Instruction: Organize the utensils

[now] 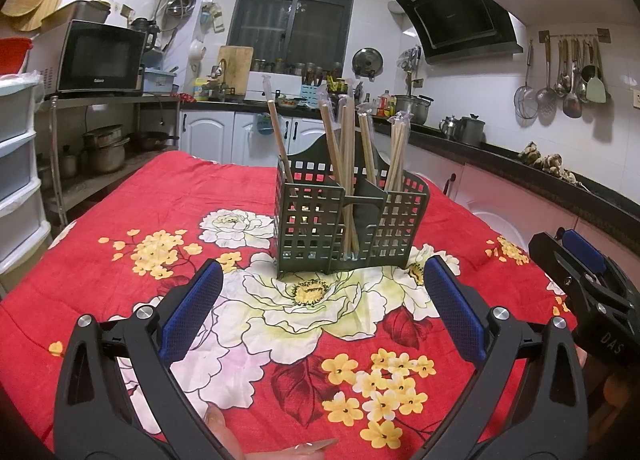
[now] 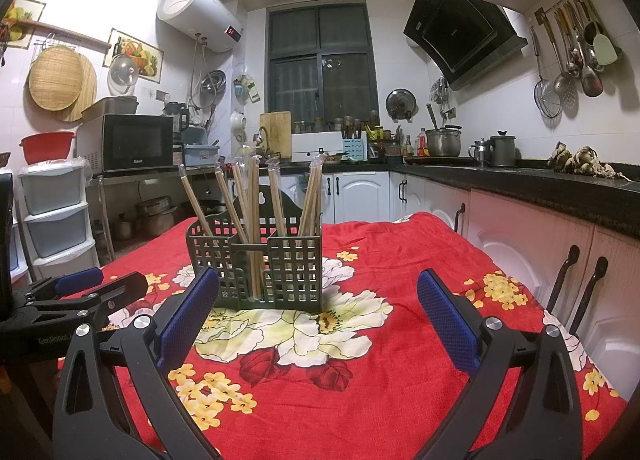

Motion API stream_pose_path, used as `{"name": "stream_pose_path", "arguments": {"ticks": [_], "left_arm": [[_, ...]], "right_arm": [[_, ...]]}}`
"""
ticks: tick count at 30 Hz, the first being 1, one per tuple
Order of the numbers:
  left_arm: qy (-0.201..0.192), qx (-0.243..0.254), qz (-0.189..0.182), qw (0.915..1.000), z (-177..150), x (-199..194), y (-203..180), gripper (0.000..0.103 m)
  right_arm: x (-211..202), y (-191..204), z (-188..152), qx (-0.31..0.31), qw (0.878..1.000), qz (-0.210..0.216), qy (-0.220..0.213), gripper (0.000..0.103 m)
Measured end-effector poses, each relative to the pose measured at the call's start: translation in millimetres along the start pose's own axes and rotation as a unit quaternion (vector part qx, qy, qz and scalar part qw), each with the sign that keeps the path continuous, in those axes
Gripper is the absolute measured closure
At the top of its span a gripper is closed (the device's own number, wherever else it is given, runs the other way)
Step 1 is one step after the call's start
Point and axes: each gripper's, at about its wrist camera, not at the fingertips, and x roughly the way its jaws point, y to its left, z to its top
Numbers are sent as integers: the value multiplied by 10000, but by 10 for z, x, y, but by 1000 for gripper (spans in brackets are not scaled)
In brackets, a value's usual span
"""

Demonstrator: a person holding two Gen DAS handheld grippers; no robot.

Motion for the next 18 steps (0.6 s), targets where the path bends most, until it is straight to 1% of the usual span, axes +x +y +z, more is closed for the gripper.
{"name": "stream_pose_path", "arguments": {"ticks": [18], "left_arm": [[1,3,2,10000,-3,0,-2,10]], "right_arm": [[7,-3,0,-6,10000,10,-9,6]]}}
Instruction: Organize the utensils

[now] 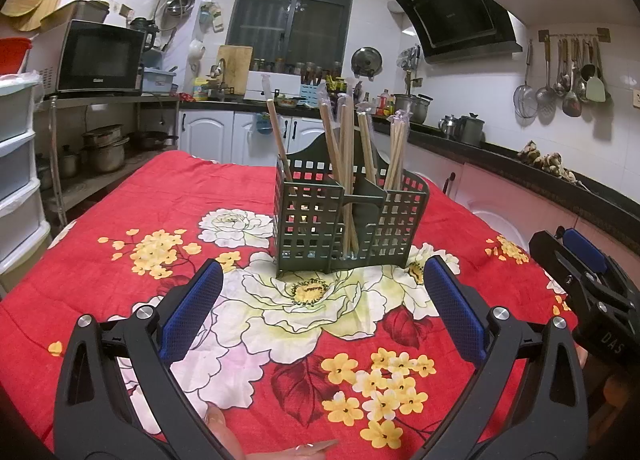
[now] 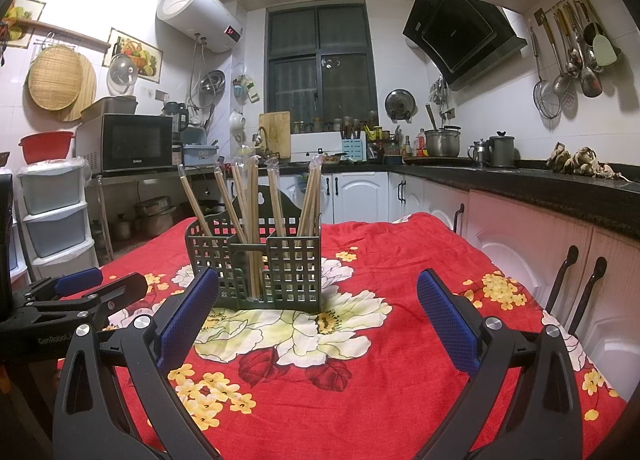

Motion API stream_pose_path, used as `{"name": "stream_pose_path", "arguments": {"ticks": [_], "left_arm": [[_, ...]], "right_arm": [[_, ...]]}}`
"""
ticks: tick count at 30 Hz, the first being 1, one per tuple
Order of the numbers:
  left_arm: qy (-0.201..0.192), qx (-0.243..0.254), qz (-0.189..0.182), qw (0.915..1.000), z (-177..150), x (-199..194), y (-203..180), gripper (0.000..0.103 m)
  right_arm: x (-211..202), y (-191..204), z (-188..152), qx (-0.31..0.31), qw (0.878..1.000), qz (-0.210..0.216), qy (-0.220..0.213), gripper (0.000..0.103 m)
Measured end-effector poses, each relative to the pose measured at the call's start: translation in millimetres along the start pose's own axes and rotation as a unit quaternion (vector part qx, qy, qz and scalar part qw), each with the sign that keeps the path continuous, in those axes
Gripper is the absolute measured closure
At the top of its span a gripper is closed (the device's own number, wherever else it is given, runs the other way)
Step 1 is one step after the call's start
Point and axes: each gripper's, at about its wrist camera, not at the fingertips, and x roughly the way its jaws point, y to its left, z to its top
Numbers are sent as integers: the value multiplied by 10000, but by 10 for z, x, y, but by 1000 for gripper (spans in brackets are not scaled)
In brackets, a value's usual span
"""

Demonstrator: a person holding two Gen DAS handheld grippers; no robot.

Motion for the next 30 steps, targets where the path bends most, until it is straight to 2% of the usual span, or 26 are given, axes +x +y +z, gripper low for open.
{"name": "stream_pose_path", "arguments": {"ticks": [14,20,22,25,27,30], "left_arm": [[49,-12,-50,10000,-26,7,4,10],[379,-161,127,9991,-6,85,80,10],[552,-292,149,9979,56,104,173,10],[899,-294,413,9947,168,237,336,10],[1457,-423,723,9858,214,467,551,10],[2179,-513,1230,9668,151,841,862,10]], "right_arm": [[-4,-5,1,-3,10000,-9,15,6],[77,-182,66,148,9991,-229,327,6],[210,-300,136,164,9970,-376,656,6],[520,-469,190,76,9885,-665,1353,6],[853,-612,158,8,9737,-878,2103,6],[1326,-793,-24,21,9517,-807,2964,6]]}}
